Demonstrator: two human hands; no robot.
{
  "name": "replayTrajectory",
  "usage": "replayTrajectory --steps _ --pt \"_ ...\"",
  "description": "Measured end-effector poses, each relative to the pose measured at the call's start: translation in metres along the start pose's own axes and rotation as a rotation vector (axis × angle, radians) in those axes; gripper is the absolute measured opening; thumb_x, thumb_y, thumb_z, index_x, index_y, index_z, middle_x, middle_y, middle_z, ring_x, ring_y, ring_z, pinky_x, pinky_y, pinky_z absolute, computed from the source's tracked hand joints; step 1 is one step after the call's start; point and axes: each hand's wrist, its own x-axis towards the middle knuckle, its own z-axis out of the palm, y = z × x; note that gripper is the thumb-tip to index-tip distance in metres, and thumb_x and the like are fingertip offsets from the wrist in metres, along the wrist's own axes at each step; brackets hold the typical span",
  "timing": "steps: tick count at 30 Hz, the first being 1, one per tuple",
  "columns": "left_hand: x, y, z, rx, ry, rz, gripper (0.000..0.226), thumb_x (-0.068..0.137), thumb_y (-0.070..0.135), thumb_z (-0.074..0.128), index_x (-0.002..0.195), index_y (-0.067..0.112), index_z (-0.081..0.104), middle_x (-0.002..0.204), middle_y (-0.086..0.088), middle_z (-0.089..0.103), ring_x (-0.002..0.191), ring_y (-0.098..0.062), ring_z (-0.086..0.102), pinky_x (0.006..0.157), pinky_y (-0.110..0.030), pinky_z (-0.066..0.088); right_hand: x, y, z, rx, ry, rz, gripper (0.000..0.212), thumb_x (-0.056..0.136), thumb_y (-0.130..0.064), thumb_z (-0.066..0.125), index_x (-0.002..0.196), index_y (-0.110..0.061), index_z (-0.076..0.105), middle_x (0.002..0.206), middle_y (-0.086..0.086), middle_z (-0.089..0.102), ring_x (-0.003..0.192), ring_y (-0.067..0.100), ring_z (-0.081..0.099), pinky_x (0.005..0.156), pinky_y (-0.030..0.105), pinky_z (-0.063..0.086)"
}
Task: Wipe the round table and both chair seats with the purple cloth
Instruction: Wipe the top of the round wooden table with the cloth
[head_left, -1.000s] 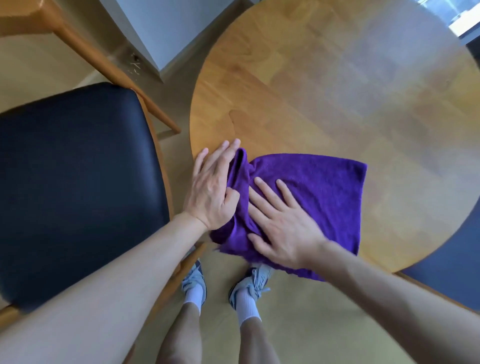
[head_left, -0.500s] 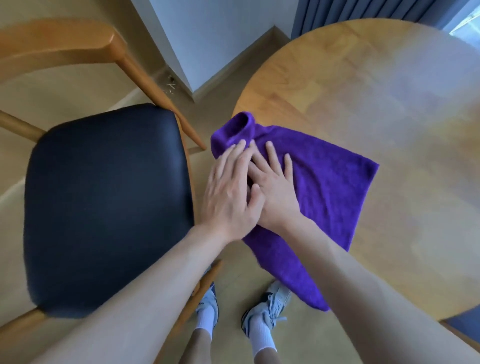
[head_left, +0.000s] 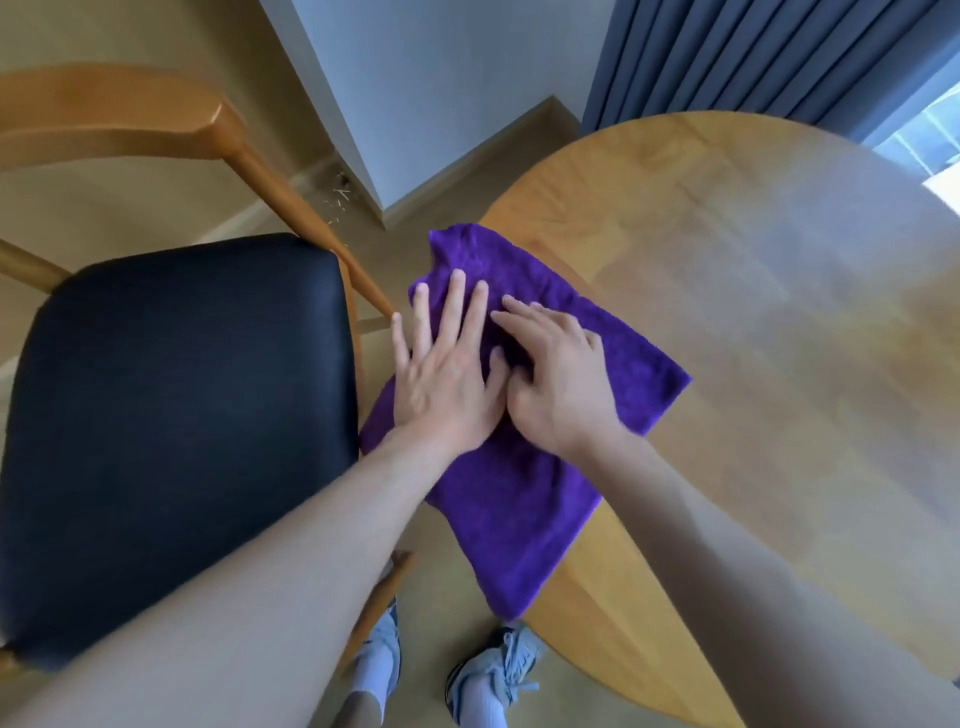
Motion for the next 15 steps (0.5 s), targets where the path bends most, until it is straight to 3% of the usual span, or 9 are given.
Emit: replayTrajectory --steps 1,3,5,7,10,15 --pt "0.002 0.001 0.001 -0.004 -0.003 -0.018 0.074 0.095 0.052 0.018 0.164 0.029 0.004 0.172 0.006 -0.009 0.158 -0.032 -0.008 0.125 -0.06 0.005 0.009 -0.001 -0.01 0.104 0.039 0.003 0.057 0.082 -0.02 0.044 0.137 -0.02 0.063 0.144 -0.004 0.061 0.134 0.019 0.052 0.111 0.041 0.04" --pt "-0.013 0.01 0.01 -0.008 0.013 -0.049 0.079 0.095 0.06 0.026 0.164 0.027 0.006 0.172 0.004 -0.009 0.157 -0.04 -0.003 0.124 -0.063 0.008 0.028 0.012 -0.034 0.097 0.149 0.002 0.053 0.078 -0.018 0.046 0.126 -0.016 0.069 0.129 0.002 0.067 0.12 0.025 0.06 0.104 0.041 0.046" --pt "-0.043 0.019 0.021 -0.013 0.044 -0.083 0.085 0.094 0.067 0.034 0.165 0.027 0.007 0.173 0.004 -0.008 0.156 -0.043 0.001 0.121 -0.064 0.013 0.048 0.04 -0.062 -0.084 0.19 0.053 0.053 0.08 -0.023 0.048 0.13 -0.017 0.065 0.137 0.004 0.06 0.128 0.031 0.052 0.11 0.047 0.039" --pt "-0.075 0.025 0.031 -0.015 0.063 -0.117 0.09 0.092 0.068 0.04 0.165 0.027 0.008 0.173 0.003 -0.006 0.156 -0.043 0.0 0.121 -0.064 0.017 0.06 0.07 -0.084 -0.226 0.13 0.112 0.054 0.088 -0.028 0.047 0.14 -0.022 0.056 0.149 0.002 0.049 0.138 0.032 0.04 0.116 0.048 0.03" --pt "-0.103 0.028 0.039 -0.009 0.052 -0.122 0.09 0.091 0.064 0.044 0.165 0.025 0.01 0.173 0.0 -0.003 0.157 -0.043 -0.004 0.121 -0.064 0.021 0.063 0.1 -0.088 -0.399 0.057 0.053 0.057 0.096 -0.036 0.038 0.152 -0.028 0.04 0.161 -0.002 0.035 0.147 0.028 0.027 0.12 0.049 0.021" --pt "-0.079 0.019 0.033 0.005 0.044 -0.036 0.086 0.094 0.064 0.041 0.165 0.024 0.014 0.173 -0.003 0.0 0.156 -0.046 0.002 0.123 -0.061 0.016 0.063 0.114 -0.078 -0.486 0.091 0.046 0.059 0.101 -0.041 0.03 0.158 -0.031 0.029 0.167 -0.004 0.027 0.152 0.025 0.022 0.124 0.046 0.017"
